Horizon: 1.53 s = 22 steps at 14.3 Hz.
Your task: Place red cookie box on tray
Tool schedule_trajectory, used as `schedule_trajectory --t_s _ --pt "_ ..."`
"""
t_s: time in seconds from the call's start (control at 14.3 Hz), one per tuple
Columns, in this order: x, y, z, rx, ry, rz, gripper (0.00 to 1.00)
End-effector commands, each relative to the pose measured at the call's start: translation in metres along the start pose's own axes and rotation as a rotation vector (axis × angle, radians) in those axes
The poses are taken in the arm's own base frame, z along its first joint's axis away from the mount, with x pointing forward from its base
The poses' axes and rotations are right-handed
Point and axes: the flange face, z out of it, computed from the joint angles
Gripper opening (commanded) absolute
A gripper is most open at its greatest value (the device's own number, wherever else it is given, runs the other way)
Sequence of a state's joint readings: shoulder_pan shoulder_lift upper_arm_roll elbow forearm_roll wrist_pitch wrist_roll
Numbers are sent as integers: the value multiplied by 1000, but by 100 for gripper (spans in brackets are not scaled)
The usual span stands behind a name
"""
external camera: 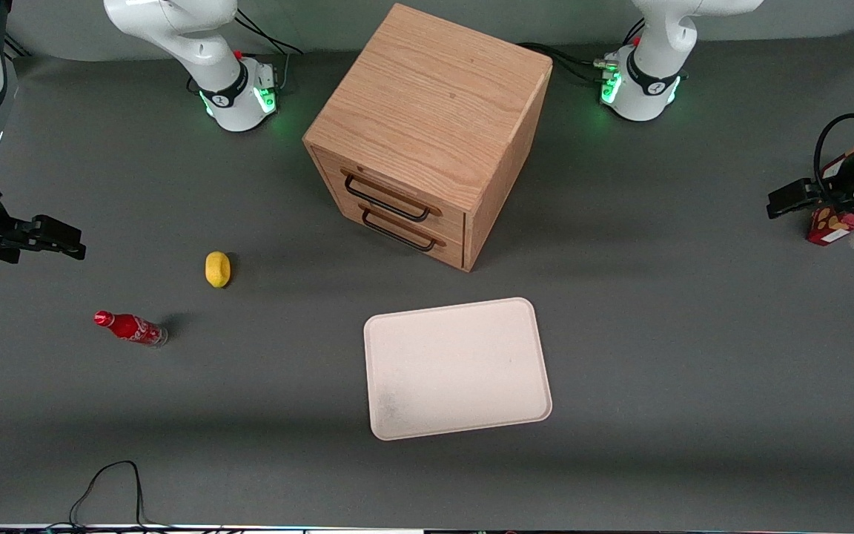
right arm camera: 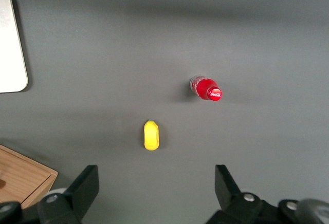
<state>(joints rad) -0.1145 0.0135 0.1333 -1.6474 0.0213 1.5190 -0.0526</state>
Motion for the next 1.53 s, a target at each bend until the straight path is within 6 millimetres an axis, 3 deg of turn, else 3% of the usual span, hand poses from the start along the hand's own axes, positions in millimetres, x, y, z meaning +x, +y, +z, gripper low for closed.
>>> schedule_trajectory --t_s 0.0,0.28,0.49,1.12,1.33,1.47 --pt "-2 4 -10 -9 -18 -8 100" --pt "-4 2 -11 -15 -28 -15 100" --pt "-11 4 -28 -1 -31 -6 100" --pt "-12 2 -29 -7 -24 -3 100" --pt "-13 -9 -28 -12 -29 -17 100" --pt "-14 -30 -28 -19 -33 -11 100"
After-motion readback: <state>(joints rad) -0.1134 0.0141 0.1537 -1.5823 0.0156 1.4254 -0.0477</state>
